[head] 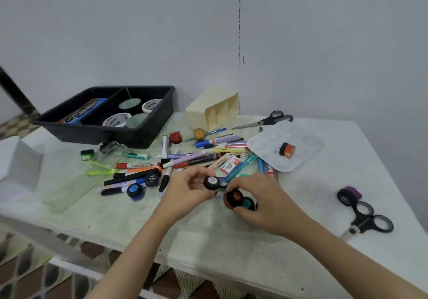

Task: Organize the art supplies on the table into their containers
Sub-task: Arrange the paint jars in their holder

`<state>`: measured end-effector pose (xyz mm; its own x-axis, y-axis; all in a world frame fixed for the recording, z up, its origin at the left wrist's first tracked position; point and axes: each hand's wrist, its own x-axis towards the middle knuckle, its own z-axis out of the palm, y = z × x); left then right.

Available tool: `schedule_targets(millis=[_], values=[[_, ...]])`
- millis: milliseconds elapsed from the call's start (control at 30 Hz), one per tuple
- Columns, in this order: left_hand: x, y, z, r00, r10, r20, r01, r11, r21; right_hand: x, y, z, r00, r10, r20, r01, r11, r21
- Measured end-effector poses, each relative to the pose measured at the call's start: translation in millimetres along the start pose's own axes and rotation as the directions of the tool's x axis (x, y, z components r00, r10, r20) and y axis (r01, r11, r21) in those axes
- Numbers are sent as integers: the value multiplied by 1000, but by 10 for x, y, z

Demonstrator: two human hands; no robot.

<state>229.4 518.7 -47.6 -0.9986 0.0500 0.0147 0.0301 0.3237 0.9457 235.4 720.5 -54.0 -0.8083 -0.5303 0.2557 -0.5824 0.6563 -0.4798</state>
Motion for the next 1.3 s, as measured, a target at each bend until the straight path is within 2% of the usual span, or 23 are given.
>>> schedule_targets(millis=[233,400,600,667,767,833,933,1067,1167,1233,1300], values=[[-159,-165,-8,994,107,5,-106,983,150,41,26,244,998,-58,-7,55,976,-211],[-189,-217,-17,985,172,31,-174,954,243,22,37,290,1000,10,10,-8,983,-183],[-159,-299,13,974,212,86,-228,905,358,-4,36,298,996,68,-51,-75,984,-161],[-160,-314,29,969,220,112,-246,849,467,-31,48,312,995,71,-69,-81,985,-150],[-160,-336,24,953,278,123,-289,700,653,-68,87,308,994,91,-59,-97,989,-114],[-146,-302,21,948,287,135,-295,644,706,-116,117,284,992,100,-74,-108,989,-105],[-106,-223,32,961,221,169,-272,627,730,-218,168,213,985,113,-132,-123,990,-74],[-34,-97,135,959,198,200,-282,700,656,-382,345,23,931,189,-311,-221,973,-72],[91,31,316,940,268,210,-340,694,635,-550,578,-192,858,260,-443,-383,898,-217],[223,115,462,929,296,221,-368,684,630,-679,744,-312,811,314,-494,-514,785,-345],[375,187,620,922,298,246,-386,680,623,-792,877,-409,786,401,-469,-600,678,-425]])
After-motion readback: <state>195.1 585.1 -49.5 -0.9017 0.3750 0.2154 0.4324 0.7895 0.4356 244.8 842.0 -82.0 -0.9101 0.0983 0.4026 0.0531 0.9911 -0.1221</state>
